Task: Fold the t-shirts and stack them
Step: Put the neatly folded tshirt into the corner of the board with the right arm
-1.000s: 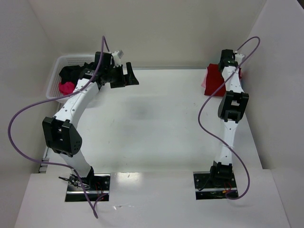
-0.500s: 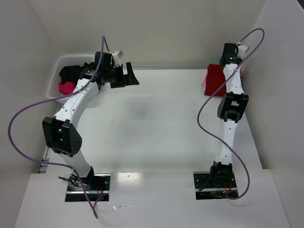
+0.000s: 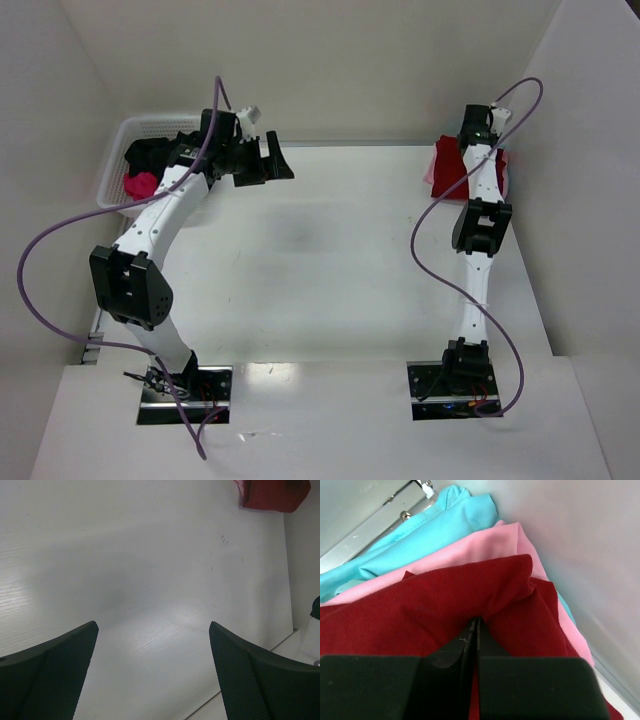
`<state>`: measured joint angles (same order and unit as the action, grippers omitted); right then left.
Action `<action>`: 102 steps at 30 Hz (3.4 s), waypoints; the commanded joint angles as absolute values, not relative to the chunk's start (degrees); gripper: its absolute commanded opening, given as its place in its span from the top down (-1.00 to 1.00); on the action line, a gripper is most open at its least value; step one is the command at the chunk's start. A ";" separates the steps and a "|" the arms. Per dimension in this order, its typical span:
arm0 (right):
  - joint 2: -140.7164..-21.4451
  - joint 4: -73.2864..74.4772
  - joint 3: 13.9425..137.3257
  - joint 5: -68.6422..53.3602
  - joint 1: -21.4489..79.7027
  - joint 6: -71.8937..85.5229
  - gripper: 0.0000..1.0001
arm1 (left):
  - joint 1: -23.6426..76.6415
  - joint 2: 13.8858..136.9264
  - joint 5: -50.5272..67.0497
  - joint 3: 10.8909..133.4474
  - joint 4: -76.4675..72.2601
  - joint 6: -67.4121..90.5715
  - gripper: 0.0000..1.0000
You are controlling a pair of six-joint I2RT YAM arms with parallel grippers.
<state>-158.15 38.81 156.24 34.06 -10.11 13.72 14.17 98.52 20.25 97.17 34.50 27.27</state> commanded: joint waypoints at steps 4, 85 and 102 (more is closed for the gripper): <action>-160.31 38.33 160.66 34.01 -11.07 14.06 0.86 | 14.77 99.49 21.36 99.32 35.24 28.21 -0.99; -105.95 33.69 125.19 2.11 3.78 12.67 -1.00 | 14.06 78.85 15.13 89.05 30.76 25.84 -0.99; -55.11 33.65 68.83 13.01 4.39 23.55 -1.00 | 12.39 58.64 -1.31 71.56 29.62 26.46 -0.99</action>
